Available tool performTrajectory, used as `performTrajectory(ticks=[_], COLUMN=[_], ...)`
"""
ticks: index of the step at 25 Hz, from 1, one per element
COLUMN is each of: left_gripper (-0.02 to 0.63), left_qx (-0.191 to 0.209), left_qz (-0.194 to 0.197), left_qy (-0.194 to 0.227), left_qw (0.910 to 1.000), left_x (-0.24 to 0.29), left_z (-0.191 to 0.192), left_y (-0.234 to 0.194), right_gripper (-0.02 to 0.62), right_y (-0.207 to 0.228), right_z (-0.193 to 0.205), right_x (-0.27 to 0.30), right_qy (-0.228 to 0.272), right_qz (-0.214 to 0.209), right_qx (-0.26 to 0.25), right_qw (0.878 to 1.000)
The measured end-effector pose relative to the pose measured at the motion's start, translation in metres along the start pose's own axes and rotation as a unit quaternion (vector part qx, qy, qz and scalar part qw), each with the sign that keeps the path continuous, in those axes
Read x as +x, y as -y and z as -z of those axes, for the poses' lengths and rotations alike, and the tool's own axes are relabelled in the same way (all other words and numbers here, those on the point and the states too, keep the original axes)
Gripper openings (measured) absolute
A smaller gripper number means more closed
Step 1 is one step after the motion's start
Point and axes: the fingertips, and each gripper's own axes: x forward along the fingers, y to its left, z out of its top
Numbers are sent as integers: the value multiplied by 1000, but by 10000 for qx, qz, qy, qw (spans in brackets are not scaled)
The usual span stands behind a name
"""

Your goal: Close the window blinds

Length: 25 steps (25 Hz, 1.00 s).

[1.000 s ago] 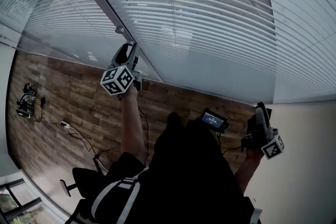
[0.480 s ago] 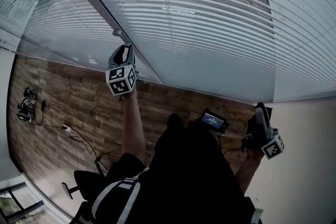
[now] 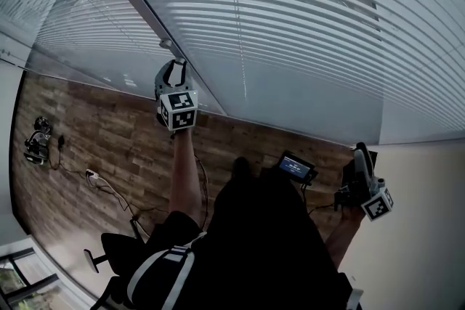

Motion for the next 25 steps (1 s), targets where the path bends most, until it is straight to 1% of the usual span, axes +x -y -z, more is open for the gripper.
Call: performTrajectory(ticks=[1,2,3,5,6,7,9,11,12,13,15,17,18,20,22,23,25], left_gripper=[137,138,138,152,152,152,152,152,148,140,138,138,138,137,137,137,137], left_qx=[-305,-710,-1163,-2003,-2321,-2573,-2949,-3189,-3253,-3275,-3208,-3041,-2901,-2444,-1859,-1567,-963], left_qz=[90,204,323,510,582,652,776,831,834,833,831,822,800,690,540,467,306], left_qy=[90,192,295,469,539,603,708,754,754,747,722,669,628,500,332,251,103], left_qw=[9995,9971,9922,9773,9695,9622,9497,9411,9389,9382,9407,9467,9516,9659,9805,9862,9948], left_x=[-1,-2,-4,-5,-6,-5,-4,-3,-2,-2,-2,-2,-2,-3,-3,-3,-3], left_z=[0,-1,-1,-1,0,-1,-3,-4,-4,-4,-3,-3,-4,-5,-6,-6,-5], left_y=[1,1,0,-3,-5,-6,-8,-10,-11,-11,-11,-11,-11,-9,-7,-5,-4], right_gripper=[155,155,155,155,155,155,156,156,156,156,155,156,155,155,155,156,156], right_y=[1,1,0,-1,0,1,3,5,5,5,5,5,5,4,4,4,3], right_z=[0,0,-1,-3,-3,-3,-3,-2,-2,-2,-2,-2,-3,-3,-3,-3,-3], right_x=[-1,-2,-1,-1,-1,-2,-4,-5,-5,-5,-6,-5,-5,-4,-4,-3,-3], right_qy=[3,9,18,32,34,35,41,49,55,61,69,78,75,58,46,44,34], right_qz=[5,7,6,16,33,50,71,82,83,81,65,42,44,53,54,53,54], right_qx=[1,1,-2,-15,-19,-19,-10,-8,-8,-6,7,22,23,27,27,24,7], right_qw=[10000,10000,10000,10000,10000,10000,10000,10000,9999,9999,10000,10000,10000,10000,10000,10000,10000])
